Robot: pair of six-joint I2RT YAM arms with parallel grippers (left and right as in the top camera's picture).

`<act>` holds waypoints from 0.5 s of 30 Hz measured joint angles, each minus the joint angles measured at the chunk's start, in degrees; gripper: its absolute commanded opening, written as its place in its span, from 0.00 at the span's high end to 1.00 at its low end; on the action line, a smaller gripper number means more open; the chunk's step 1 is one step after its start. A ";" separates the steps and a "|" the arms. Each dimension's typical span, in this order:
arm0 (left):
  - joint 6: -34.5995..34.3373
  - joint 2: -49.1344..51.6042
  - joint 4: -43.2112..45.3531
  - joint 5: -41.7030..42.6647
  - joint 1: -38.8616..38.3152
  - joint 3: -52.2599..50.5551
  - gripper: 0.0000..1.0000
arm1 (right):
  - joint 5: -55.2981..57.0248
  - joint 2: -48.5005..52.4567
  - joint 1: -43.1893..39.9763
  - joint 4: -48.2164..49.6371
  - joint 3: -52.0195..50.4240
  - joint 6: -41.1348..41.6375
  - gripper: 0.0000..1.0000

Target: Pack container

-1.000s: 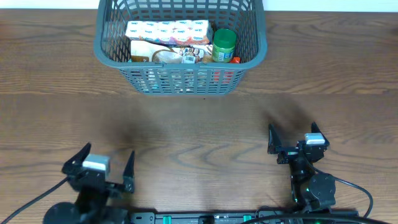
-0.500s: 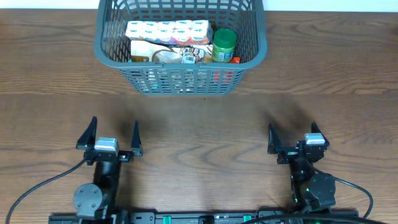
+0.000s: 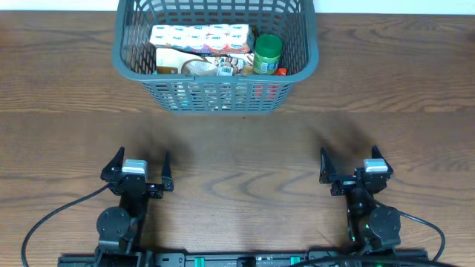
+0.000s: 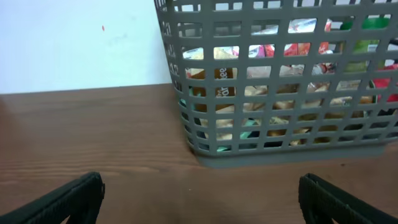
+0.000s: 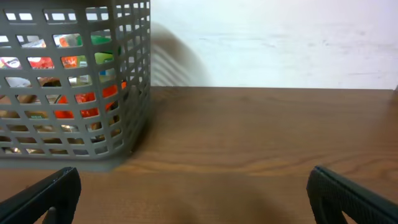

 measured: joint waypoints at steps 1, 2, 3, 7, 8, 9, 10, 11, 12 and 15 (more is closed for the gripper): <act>-0.48 0.00 -0.04 -0.02 0.00 0.04 0.01 | 0.00 0.00 0.00 0.00 0.00 -0.02 0.01; -0.68 0.00 -0.04 -0.02 0.00 0.04 0.02 | 0.00 0.00 0.00 0.00 0.00 -0.02 0.01; -0.92 0.00 -0.07 -0.02 0.00 0.04 0.01 | 0.00 0.00 0.00 0.02 0.00 -0.02 0.01; -1.49 0.00 -0.04 -0.02 0.00 0.04 0.01 | 0.00 0.00 0.00 0.00 0.00 -0.11 0.01; -1.64 0.00 -0.07 0.00 0.00 0.04 0.02 | 0.00 0.00 0.00 0.00 0.00 -0.11 0.01; -1.73 0.00 -0.04 -0.02 0.00 0.04 0.01 | 0.00 0.00 0.00 0.00 0.00 -0.11 0.01; -1.84 0.00 -0.04 -0.02 0.00 0.04 0.02 | 0.00 0.00 0.00 0.00 0.00 -0.11 0.01; -1.90 0.00 -0.04 -0.02 0.00 0.04 0.01 | 0.00 0.00 0.00 0.02 0.00 -0.11 0.01; -1.90 0.00 -0.04 -0.02 0.00 0.04 0.01 | 0.00 0.00 0.00 0.00 0.00 -0.13 0.01; -1.90 0.00 -0.04 -0.02 0.00 0.04 0.02 | 0.00 0.00 0.00 0.00 0.00 -0.13 0.01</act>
